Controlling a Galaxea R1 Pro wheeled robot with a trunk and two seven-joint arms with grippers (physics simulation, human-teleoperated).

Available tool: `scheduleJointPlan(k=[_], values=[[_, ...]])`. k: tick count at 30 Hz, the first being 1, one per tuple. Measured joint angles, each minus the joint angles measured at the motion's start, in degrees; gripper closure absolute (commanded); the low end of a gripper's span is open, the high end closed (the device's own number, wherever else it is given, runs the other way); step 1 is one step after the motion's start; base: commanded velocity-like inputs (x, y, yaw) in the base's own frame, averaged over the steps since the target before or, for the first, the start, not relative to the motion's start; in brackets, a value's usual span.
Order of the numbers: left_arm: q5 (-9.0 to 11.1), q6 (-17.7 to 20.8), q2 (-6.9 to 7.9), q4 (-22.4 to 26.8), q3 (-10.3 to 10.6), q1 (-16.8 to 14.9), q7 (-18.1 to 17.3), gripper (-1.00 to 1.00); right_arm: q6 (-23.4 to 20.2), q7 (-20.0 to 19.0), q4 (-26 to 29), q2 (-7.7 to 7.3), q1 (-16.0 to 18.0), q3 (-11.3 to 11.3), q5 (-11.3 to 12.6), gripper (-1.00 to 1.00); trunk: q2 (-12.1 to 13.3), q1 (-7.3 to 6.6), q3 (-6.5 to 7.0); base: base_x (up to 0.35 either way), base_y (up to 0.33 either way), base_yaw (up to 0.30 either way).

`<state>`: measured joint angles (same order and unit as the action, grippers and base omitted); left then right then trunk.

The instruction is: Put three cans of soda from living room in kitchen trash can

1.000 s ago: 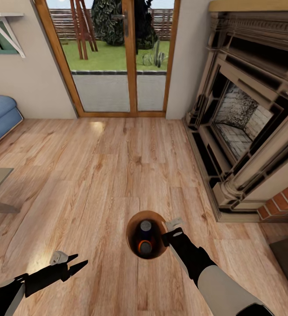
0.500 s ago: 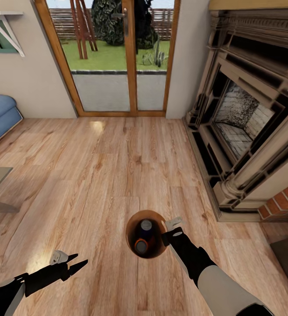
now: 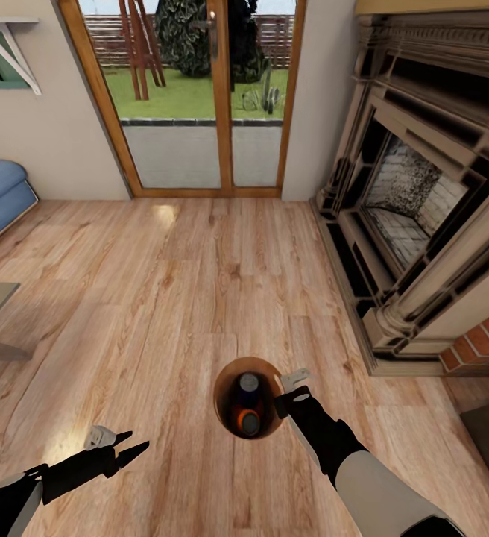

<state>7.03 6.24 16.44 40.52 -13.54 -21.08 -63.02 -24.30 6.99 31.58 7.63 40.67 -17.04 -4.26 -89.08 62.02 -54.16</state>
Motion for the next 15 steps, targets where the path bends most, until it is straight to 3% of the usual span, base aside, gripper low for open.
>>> scheduleJointPlan(k=[11,15], values=[[0.0,0.0,0.0,0.0,0.0,0.0,0.0,-1.0,0.1,0.0,0.0,0.0,0.0,0.0,0.0,1.0,-4.4,2.42,-1.97,0.0,0.0,0.0],[0.0,0.0,0.0,0.0,0.1,0.0,0.0,-1.0,0.1,0.0,0.1,0.0,0.0,0.0,0.0,1.0,-4.4,2.42,-1.98,0.0,0.0,0.0]])
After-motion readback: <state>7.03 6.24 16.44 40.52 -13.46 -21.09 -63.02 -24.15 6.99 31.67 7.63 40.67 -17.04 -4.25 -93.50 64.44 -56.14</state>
